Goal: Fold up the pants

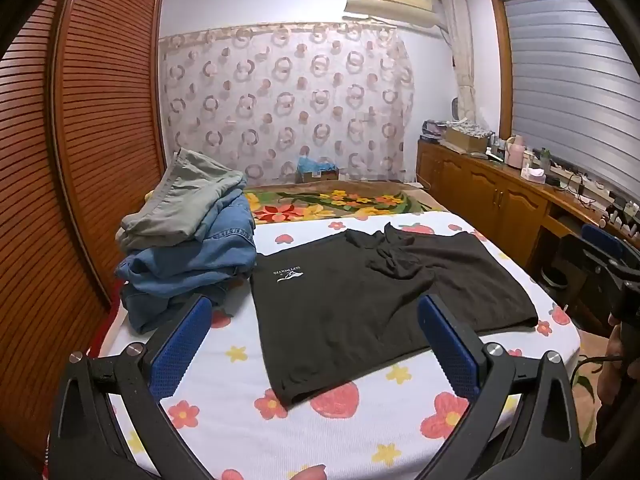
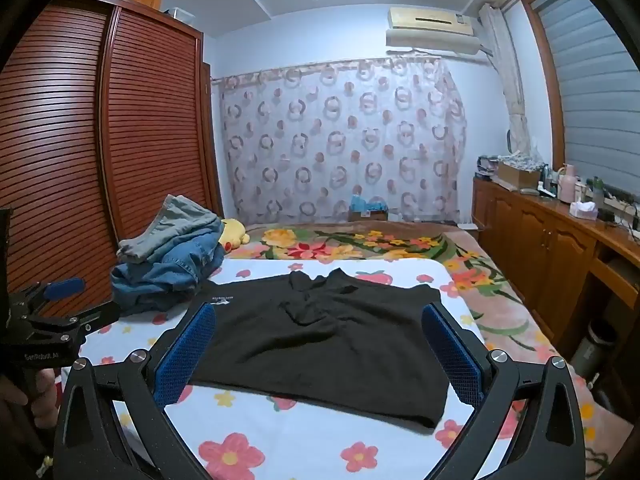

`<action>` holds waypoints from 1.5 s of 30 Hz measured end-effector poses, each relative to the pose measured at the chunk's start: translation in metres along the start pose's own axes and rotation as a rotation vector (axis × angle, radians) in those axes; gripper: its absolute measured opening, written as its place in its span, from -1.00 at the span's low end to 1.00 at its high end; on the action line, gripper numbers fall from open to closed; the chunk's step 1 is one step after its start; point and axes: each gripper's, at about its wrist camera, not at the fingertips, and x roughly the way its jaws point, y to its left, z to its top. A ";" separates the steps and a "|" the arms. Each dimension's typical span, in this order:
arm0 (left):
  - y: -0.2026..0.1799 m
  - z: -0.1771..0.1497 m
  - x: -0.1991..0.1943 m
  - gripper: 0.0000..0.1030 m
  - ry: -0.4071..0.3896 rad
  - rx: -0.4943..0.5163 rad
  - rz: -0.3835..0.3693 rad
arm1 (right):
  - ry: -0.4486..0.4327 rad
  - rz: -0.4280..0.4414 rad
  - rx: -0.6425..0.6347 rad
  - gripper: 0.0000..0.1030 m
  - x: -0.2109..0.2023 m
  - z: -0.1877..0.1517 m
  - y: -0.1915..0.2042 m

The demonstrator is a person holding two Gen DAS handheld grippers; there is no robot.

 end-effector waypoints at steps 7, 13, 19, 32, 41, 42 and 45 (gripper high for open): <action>-0.001 0.000 -0.005 1.00 -0.005 -0.005 0.003 | -0.008 0.001 0.002 0.99 -0.001 -0.001 0.001; 0.000 -0.001 -0.001 1.00 0.007 -0.003 0.001 | -0.006 0.002 0.004 0.99 -0.003 -0.001 -0.001; 0.000 0.000 0.000 1.00 0.008 -0.003 -0.001 | -0.005 0.000 0.004 0.99 -0.002 0.000 0.000; 0.004 0.001 -0.005 1.00 0.003 -0.005 -0.001 | -0.005 0.001 0.006 0.99 -0.002 0.000 0.001; 0.003 0.005 -0.014 1.00 -0.007 -0.005 -0.005 | -0.009 0.002 0.004 0.99 -0.002 0.001 0.001; 0.003 0.005 -0.014 1.00 -0.008 -0.003 -0.002 | -0.009 0.002 0.004 0.99 -0.002 0.001 0.000; 0.003 0.006 -0.015 1.00 -0.008 -0.004 -0.003 | -0.009 0.002 0.004 0.99 -0.002 0.001 0.001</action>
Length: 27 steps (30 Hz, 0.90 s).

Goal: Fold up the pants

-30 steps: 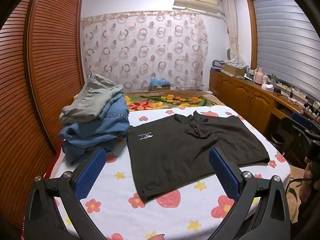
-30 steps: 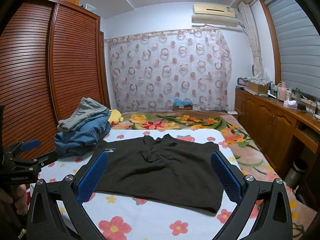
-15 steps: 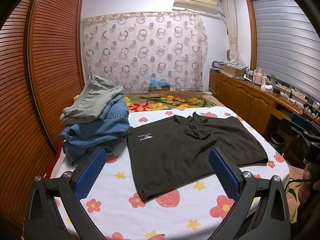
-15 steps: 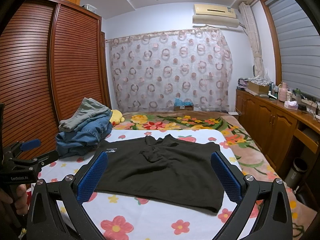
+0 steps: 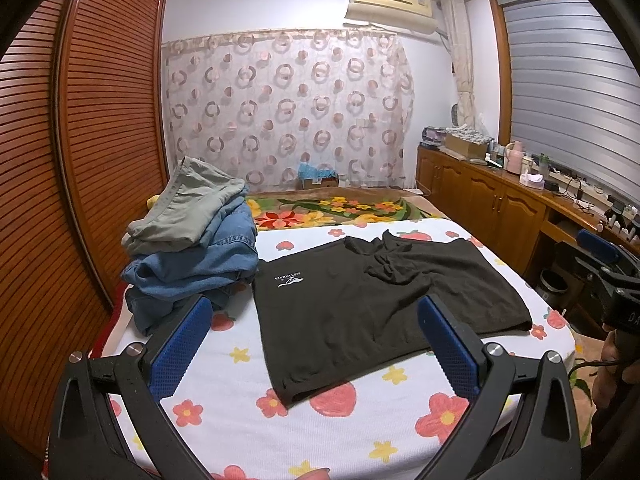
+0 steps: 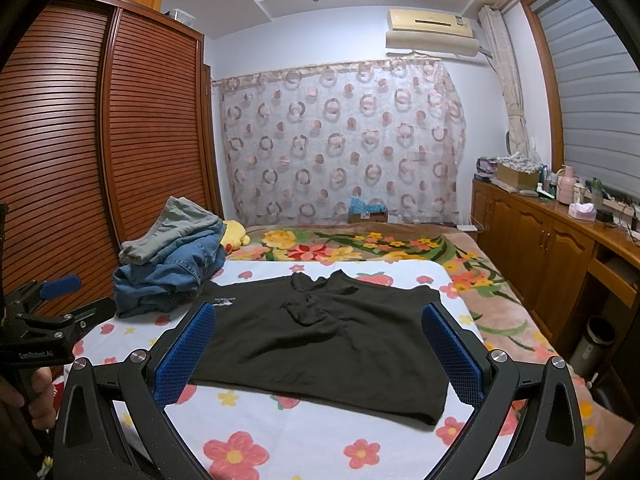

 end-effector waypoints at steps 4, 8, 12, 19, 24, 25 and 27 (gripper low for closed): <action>-0.001 0.000 0.000 1.00 -0.001 0.000 0.001 | 0.000 0.000 -0.001 0.99 0.000 0.000 0.000; -0.001 0.000 -0.001 1.00 -0.002 0.001 0.002 | -0.001 0.000 -0.001 0.99 0.000 0.000 0.000; -0.001 -0.001 -0.001 1.00 -0.003 0.001 0.002 | -0.001 0.000 -0.002 0.99 0.000 0.000 0.000; -0.001 -0.001 -0.001 1.00 -0.004 0.001 0.002 | -0.002 0.000 -0.002 0.99 0.000 0.000 0.001; -0.003 0.002 -0.006 1.00 -0.005 0.000 0.002 | -0.002 0.000 -0.004 0.99 0.000 0.000 0.001; -0.003 0.001 -0.004 1.00 -0.004 -0.001 0.001 | -0.003 0.000 -0.003 0.99 0.000 0.000 0.001; -0.002 0.002 -0.006 1.00 -0.004 -0.003 -0.002 | -0.003 0.000 -0.002 0.99 0.000 0.000 0.001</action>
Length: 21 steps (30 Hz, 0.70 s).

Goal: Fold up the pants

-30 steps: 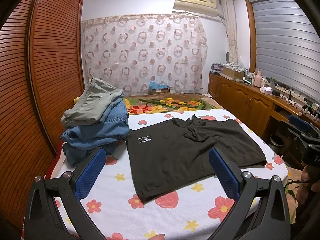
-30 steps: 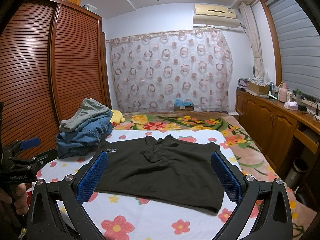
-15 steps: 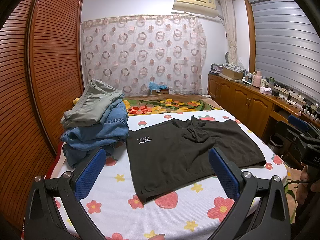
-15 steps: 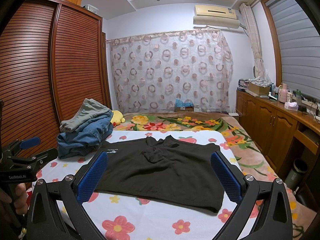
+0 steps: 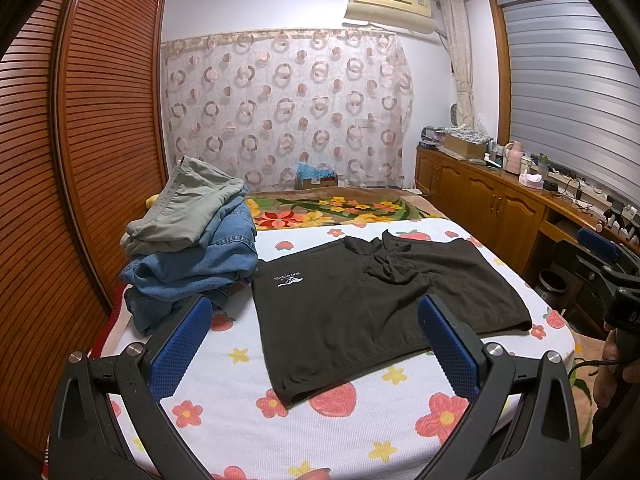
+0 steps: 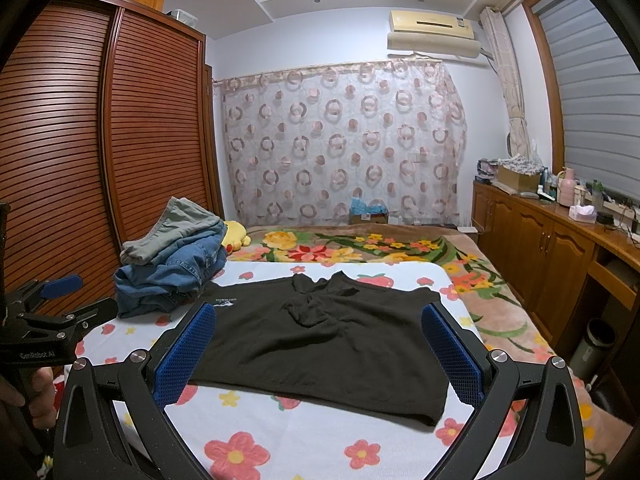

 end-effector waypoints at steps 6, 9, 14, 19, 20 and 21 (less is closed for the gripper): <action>-0.001 0.000 0.001 1.00 0.001 0.001 0.002 | 0.001 0.000 -0.001 0.99 0.000 0.000 0.000; 0.000 0.000 0.001 1.00 0.000 0.001 0.002 | 0.000 0.000 -0.001 0.99 0.000 0.000 0.000; -0.005 0.003 -0.003 1.00 0.001 0.001 0.000 | 0.002 -0.001 0.000 0.99 -0.001 0.000 0.000; -0.007 0.002 -0.005 1.00 0.008 0.005 0.001 | 0.010 -0.005 0.000 0.99 0.000 0.000 -0.001; -0.008 0.002 -0.005 1.00 0.010 0.006 -0.001 | 0.013 -0.006 0.002 0.99 0.001 -0.001 -0.002; -0.008 0.002 -0.006 1.00 0.012 0.006 -0.001 | 0.015 -0.004 0.003 0.99 0.001 -0.001 -0.002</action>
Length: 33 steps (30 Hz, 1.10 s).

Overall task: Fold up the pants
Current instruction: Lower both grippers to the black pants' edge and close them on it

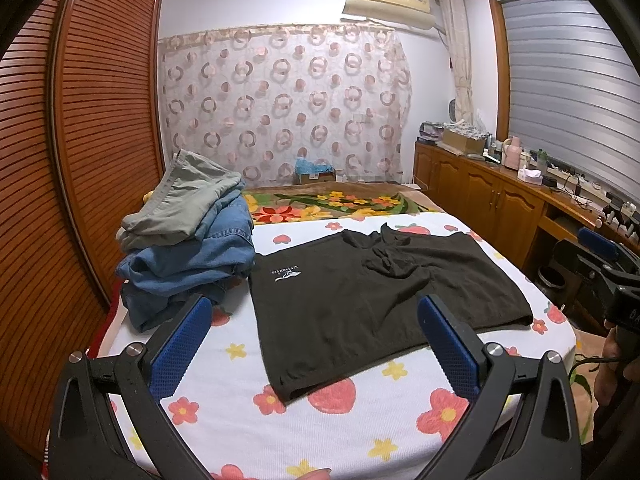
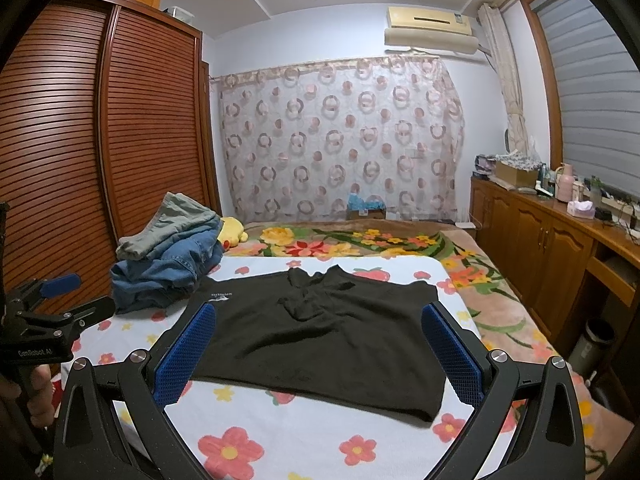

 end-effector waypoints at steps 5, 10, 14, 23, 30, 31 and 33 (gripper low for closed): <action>-0.001 -0.008 0.009 1.00 0.011 0.002 0.006 | 0.011 0.000 0.000 0.99 0.001 -0.001 -0.001; 0.001 -0.016 0.024 1.00 0.035 0.014 -0.007 | 0.022 -0.007 -0.001 0.99 0.005 -0.001 -0.003; 0.005 -0.022 0.036 1.00 0.074 0.015 -0.028 | 0.032 -0.012 -0.003 0.99 0.006 -0.002 -0.004; 0.011 -0.039 0.062 1.00 0.159 0.017 -0.064 | 0.071 -0.029 -0.003 0.99 0.016 -0.004 -0.009; 0.018 -0.053 0.075 1.00 0.196 0.011 -0.087 | 0.098 -0.028 -0.026 0.94 0.022 -0.004 -0.008; 0.018 -0.054 0.076 1.00 0.200 0.012 -0.092 | 0.103 -0.028 -0.029 0.93 0.023 -0.004 -0.008; 0.018 -0.057 0.080 1.00 0.212 0.014 -0.099 | 0.115 -0.022 -0.032 0.90 0.026 -0.005 -0.009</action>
